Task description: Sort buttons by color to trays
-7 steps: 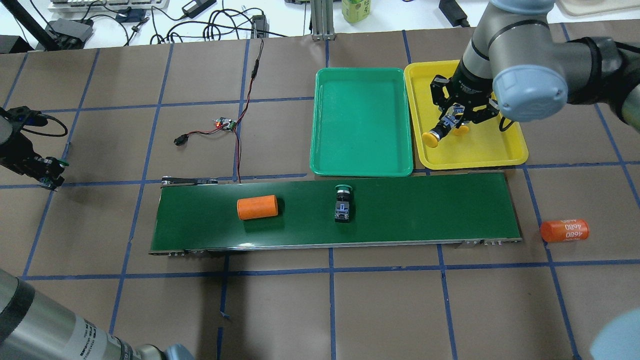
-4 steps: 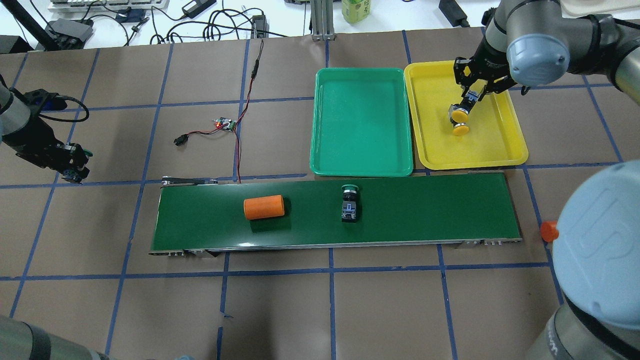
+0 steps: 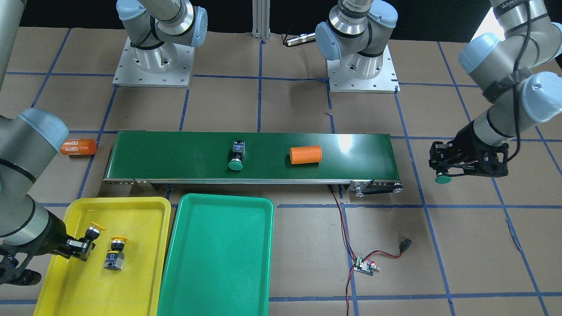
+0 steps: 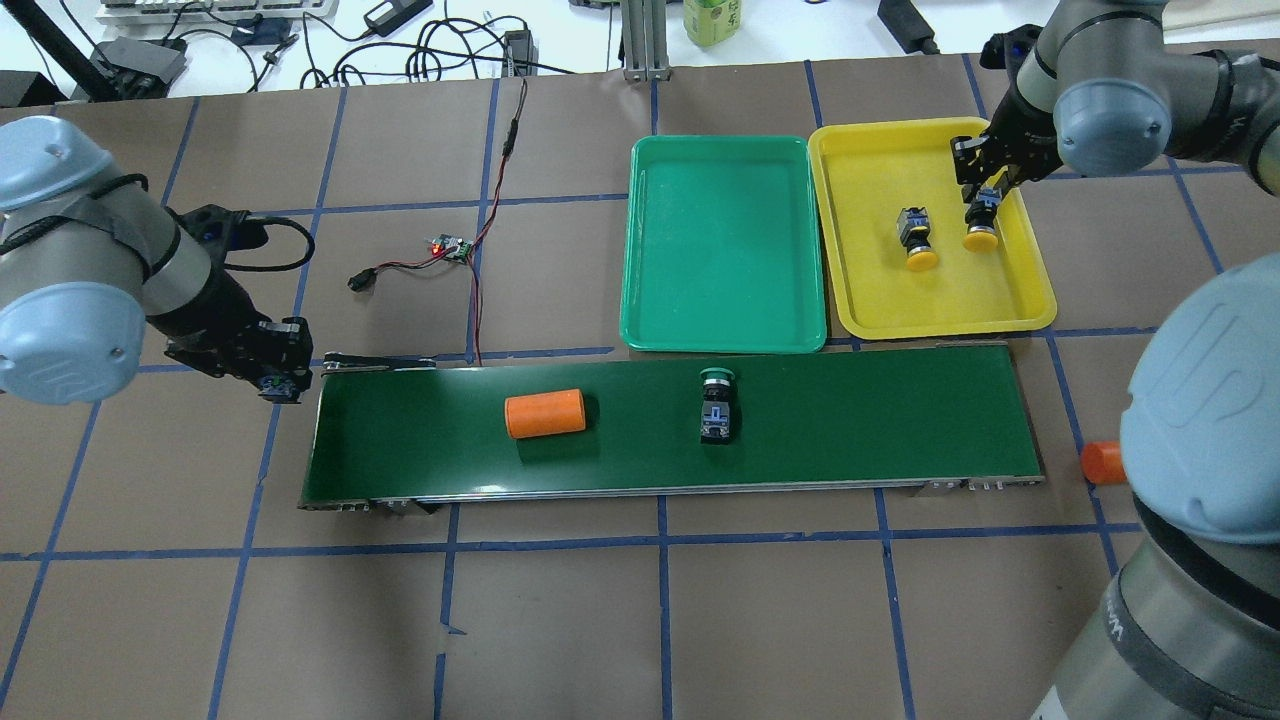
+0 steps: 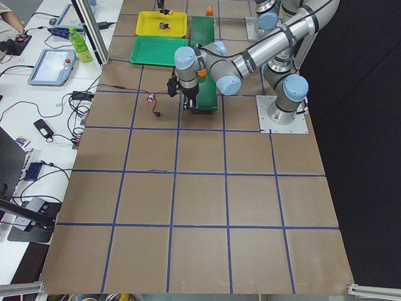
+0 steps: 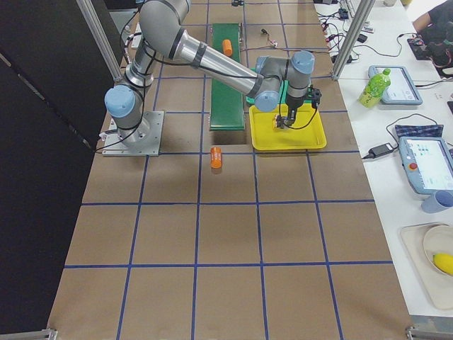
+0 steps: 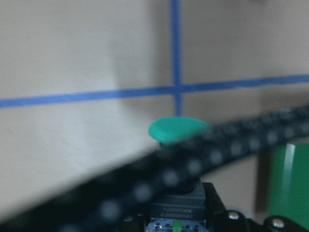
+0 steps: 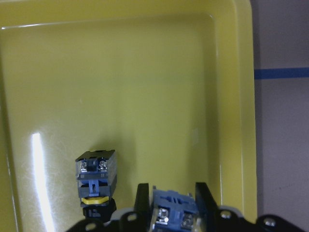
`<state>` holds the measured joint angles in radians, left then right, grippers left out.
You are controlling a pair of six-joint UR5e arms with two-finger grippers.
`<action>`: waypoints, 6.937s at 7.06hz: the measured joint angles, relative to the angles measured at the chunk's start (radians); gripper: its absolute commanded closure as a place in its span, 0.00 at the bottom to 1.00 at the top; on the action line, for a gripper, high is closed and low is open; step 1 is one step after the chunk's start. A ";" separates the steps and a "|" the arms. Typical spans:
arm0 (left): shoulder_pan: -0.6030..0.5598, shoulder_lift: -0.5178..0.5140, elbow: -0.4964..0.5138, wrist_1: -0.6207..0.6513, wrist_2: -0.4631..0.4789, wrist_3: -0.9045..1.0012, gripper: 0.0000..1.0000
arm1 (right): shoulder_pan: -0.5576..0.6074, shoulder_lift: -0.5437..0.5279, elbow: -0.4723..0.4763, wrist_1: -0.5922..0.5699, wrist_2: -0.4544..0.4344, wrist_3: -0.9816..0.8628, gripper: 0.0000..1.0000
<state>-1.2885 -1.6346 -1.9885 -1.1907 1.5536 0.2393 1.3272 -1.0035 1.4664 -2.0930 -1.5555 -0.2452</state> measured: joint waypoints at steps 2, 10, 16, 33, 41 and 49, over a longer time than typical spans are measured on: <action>-0.161 0.004 -0.025 0.005 -0.003 -0.211 1.00 | 0.000 0.010 0.007 -0.004 0.005 -0.020 0.00; -0.276 0.015 -0.007 0.048 0.050 -0.305 0.00 | 0.044 -0.457 0.116 0.423 0.060 0.052 0.00; -0.275 0.091 0.420 -0.364 0.043 -0.233 0.00 | 0.268 -0.496 0.413 0.202 0.065 0.244 0.00; -0.215 0.128 0.435 -0.480 0.015 -0.245 0.00 | 0.278 -0.190 0.158 -0.005 0.128 0.365 1.00; -0.215 0.127 0.440 -0.475 0.014 -0.245 0.00 | 0.243 -0.302 0.080 0.170 0.115 0.365 0.00; -0.215 0.127 0.438 -0.475 0.014 -0.244 0.00 | 0.149 -0.561 0.206 0.521 0.061 0.203 0.00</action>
<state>-1.5033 -1.5079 -1.5507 -1.6659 1.5677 -0.0047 1.4758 -1.5646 1.6723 -1.5715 -1.4944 -0.0421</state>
